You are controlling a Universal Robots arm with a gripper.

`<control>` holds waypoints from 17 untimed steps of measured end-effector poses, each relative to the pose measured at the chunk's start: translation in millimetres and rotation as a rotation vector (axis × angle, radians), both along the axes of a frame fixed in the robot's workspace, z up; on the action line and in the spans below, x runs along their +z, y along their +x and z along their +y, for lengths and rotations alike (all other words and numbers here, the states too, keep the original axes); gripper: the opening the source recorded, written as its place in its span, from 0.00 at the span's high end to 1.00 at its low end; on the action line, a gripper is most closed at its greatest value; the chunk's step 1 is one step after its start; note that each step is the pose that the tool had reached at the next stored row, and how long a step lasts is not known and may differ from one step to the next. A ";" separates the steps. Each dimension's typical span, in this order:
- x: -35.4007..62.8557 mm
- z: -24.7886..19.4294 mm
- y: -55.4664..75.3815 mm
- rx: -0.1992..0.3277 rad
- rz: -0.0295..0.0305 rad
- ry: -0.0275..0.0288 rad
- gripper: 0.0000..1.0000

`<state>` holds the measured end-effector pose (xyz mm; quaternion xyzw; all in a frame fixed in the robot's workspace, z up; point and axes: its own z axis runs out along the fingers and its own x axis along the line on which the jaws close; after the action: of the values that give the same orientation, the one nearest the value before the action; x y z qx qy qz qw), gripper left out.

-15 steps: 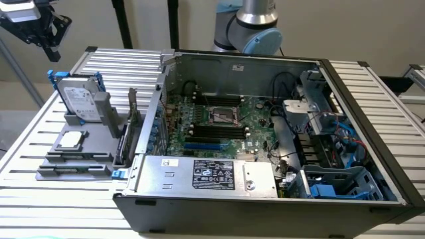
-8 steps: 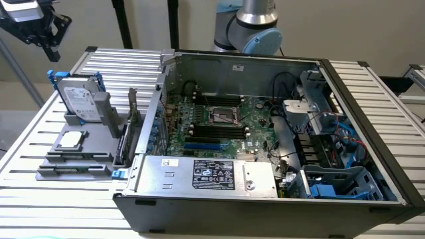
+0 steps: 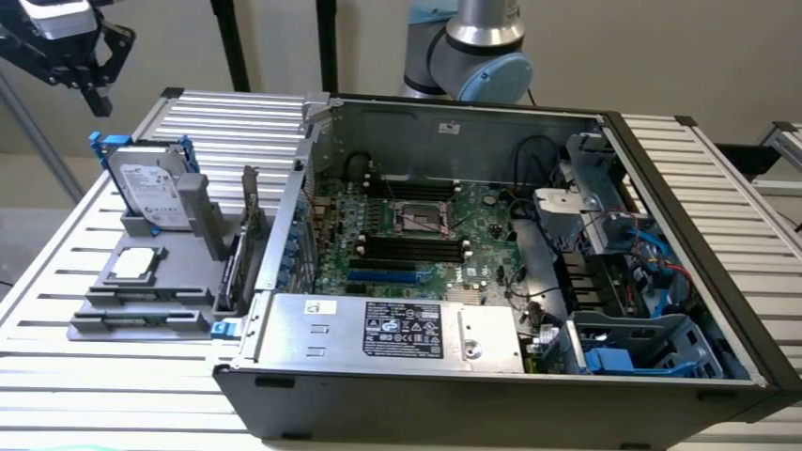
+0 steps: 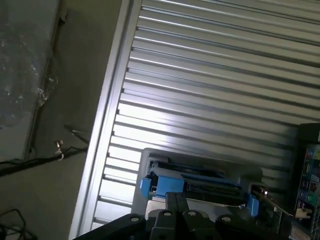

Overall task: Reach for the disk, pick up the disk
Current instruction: 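Pick up the disk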

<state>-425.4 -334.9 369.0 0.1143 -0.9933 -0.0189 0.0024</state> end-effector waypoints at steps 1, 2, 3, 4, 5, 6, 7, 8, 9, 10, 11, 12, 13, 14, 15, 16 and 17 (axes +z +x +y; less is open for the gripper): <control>0.0 0.0 0.0 0.018 0.0000 0.0000 0.89; 0.0 0.0 0.0 0.036 0.0000 0.0000 0.89; 0.0 0.0 0.0 0.054 0.0000 0.0000 0.89; 0.0 0.0 0.0 0.072 0.0000 0.0000 0.89; 0.0 0.0 0.0 0.090 0.0000 0.0000 0.89; 0.0 0.0 0.0 0.109 0.0000 0.0000 0.89; 0.0 0.0 0.0 0.128 0.0000 0.0000 0.89; 0.0 0.0 0.0 0.146 0.0000 0.0000 0.89; 0.0 0.0 0.0 0.164 0.0000 0.0000 0.89; 0.0 0.0 0.0 0.182 0.0000 0.0000 0.89; 0.0 0.0 0.0 0.200 -0.0001 0.0000 0.89; 0.0 0.0 0.0 0.219 -0.0001 0.0001 0.89; 0.0 0.0 0.0 0.236 0.0000 0.0001 0.89; 0.0 0.0 0.0 0.255 0.0000 0.0001 0.89; 0.0 0.0 0.0 0.272 0.0000 0.0001 0.89; 0.0 0.0 0.0 0.291 0.0000 0.0000 0.89; 0.0 0.0 0.0 0.310 0.0001 0.0000 0.89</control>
<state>-425.3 -334.9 369.0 0.2661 -0.9638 -0.0183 0.0053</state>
